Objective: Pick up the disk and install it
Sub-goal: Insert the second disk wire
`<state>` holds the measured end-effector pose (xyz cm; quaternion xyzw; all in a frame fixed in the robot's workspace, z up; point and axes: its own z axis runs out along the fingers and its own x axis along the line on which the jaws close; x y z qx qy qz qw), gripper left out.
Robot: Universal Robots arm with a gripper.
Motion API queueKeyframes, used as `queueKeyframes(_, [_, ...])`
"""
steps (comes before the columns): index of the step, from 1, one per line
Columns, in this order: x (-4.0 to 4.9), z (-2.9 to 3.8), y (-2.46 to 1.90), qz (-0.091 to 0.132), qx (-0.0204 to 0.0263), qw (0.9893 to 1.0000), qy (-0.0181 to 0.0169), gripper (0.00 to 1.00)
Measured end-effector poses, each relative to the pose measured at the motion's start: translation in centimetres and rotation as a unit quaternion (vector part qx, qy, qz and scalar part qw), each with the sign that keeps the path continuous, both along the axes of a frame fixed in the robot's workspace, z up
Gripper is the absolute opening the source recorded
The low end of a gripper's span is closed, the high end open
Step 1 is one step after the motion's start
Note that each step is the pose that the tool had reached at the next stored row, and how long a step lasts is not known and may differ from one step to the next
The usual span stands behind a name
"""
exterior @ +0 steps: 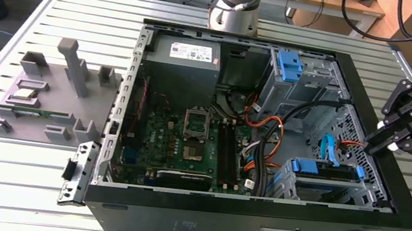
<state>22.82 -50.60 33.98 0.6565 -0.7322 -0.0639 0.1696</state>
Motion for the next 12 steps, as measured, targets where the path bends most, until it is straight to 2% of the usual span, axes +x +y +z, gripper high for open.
queueKeyframes(9, [0.00,-0.04,0.00,0.000,-0.0002,1.0000,0.0000,0.31])
queueKeyframes(10, [0.01,-0.05,0.00,0.000,-0.0003,1.0000,0.0000,0.30])
queueKeyframes(11, [0.00,-0.05,0.00,0.000,-0.0003,1.0000,0.0000,0.23])
queueKeyframes(12, [0.01,-0.04,0.00,0.000,-0.0004,1.0000,0.0000,0.23])
